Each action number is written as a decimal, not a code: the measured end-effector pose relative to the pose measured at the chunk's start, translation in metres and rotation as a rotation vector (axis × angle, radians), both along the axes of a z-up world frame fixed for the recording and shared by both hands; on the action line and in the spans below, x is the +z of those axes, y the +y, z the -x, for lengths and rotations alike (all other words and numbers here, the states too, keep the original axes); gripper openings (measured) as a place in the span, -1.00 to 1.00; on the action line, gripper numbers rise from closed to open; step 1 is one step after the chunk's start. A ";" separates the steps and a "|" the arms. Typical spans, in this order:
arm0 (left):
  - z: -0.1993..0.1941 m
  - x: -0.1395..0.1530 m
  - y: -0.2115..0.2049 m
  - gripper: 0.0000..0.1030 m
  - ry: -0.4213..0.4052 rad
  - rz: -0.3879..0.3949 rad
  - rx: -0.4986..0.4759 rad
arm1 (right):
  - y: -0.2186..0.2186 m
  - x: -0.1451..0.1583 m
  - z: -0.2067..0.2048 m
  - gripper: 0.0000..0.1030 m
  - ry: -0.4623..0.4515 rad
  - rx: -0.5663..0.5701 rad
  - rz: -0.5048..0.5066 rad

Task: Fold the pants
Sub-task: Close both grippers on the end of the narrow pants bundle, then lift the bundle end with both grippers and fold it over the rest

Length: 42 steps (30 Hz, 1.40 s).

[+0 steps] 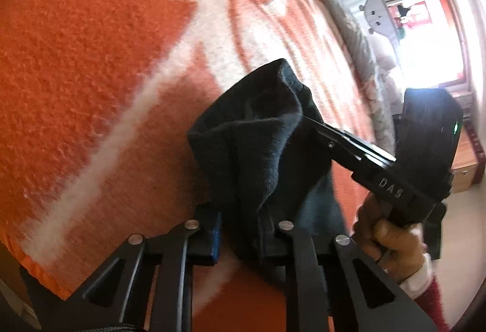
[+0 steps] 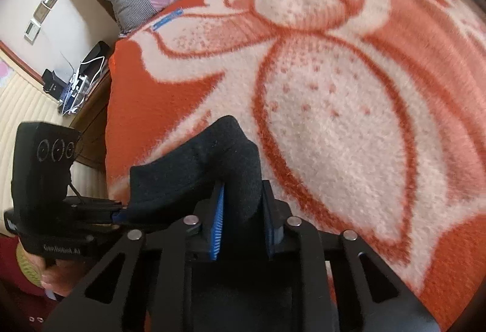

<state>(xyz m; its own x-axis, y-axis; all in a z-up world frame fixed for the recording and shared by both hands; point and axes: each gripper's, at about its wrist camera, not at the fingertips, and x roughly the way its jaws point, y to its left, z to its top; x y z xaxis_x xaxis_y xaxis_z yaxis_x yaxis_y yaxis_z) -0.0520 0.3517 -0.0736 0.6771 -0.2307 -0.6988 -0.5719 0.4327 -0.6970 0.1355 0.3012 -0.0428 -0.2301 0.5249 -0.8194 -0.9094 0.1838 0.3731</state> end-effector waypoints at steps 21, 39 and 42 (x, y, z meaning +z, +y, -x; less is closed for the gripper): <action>-0.037 0.152 -0.119 -0.73 -0.257 -0.233 -0.302 | -0.185 0.112 -0.015 -0.65 0.070 -0.324 -0.416; -0.084 0.163 -0.268 -0.73 -0.245 -0.327 -0.646 | -0.349 0.077 -0.021 -0.66 0.144 -0.631 -0.594; -0.091 0.155 -0.288 -0.73 -0.226 -0.336 -0.695 | -0.369 0.066 -0.020 -0.66 0.158 -0.676 -0.599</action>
<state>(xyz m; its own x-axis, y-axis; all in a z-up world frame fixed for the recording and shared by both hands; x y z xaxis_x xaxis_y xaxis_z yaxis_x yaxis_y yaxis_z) 0.0387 0.0634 0.0810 0.5892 -0.4534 -0.6688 0.0449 0.8448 -0.5331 0.1557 -0.0673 0.0230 0.1947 0.9155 -0.3520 -0.6087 0.3942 0.6885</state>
